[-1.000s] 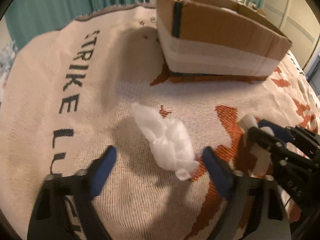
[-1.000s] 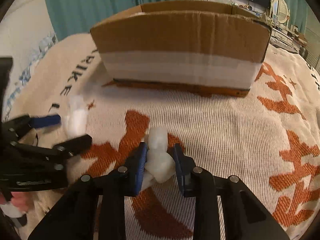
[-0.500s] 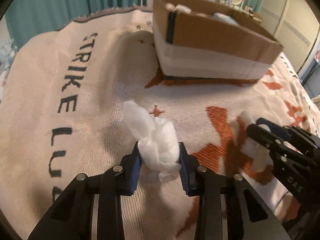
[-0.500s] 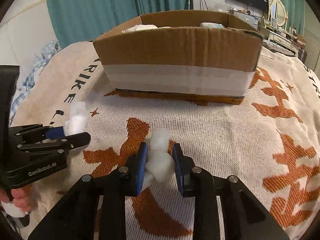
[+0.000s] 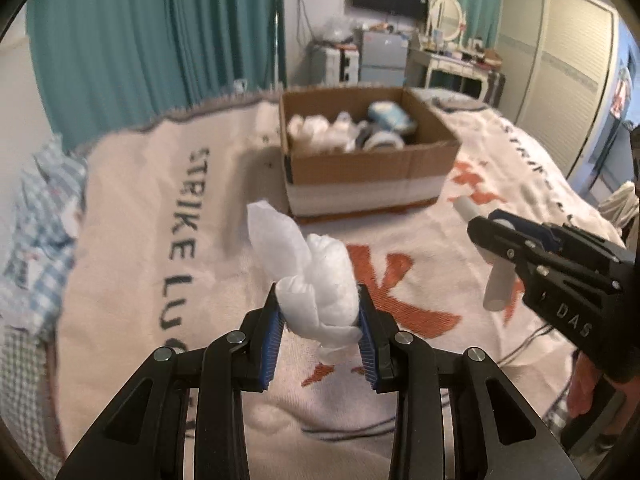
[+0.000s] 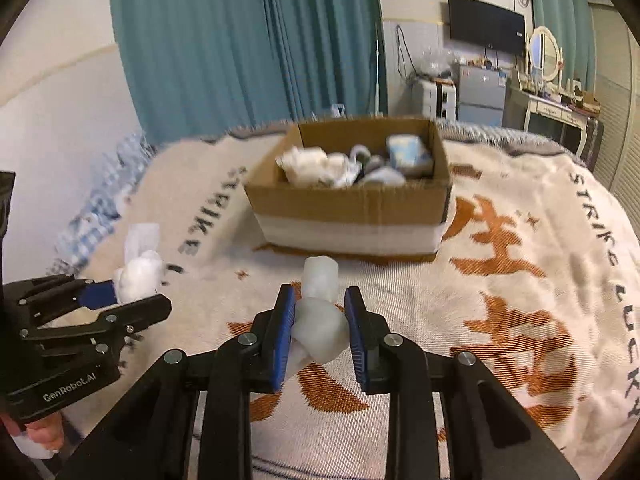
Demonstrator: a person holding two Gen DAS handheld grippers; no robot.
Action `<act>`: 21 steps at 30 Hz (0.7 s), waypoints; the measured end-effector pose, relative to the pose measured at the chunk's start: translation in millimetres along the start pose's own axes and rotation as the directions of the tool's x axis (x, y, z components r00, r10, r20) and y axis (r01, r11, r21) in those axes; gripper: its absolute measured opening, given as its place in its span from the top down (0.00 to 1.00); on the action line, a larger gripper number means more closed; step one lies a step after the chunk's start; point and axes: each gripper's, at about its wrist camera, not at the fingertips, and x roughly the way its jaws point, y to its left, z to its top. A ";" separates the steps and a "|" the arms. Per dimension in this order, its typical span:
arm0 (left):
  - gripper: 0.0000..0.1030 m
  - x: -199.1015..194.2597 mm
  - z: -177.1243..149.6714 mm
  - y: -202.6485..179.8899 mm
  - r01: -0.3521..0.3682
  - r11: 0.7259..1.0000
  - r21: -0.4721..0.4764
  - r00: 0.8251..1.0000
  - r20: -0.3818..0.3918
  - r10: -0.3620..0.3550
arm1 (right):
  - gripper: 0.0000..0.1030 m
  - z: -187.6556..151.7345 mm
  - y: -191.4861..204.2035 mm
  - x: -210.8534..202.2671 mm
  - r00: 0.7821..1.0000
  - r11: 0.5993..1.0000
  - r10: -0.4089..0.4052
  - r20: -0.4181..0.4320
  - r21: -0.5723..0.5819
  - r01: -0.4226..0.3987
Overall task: Organize soft objects
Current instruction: 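Carry the translucent piece with the right tool into the box while the left tool releases the cotton there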
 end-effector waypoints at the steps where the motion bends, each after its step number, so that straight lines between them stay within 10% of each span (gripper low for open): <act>1: 0.68 -11.1 2.6 -3.4 -0.005 1.000 0.007 1.000 0.019 0.005 | 0.75 3.6 0.4 -9.8 1.000 1.000 0.006 0.014 0.000 -0.006; 12: 0.68 -80.2 54.4 -30.2 0.017 0.999 0.042 0.980 0.198 -0.025 | 0.75 73.4 -6.1 -104.1 0.979 0.999 0.028 0.201 -0.051 -0.018; 21: 0.68 -50.5 114.6 -35.9 0.026 0.998 0.052 0.970 0.242 -0.037 | 0.75 140.8 -34.9 -94.4 0.968 0.999 0.022 0.251 -0.045 -0.011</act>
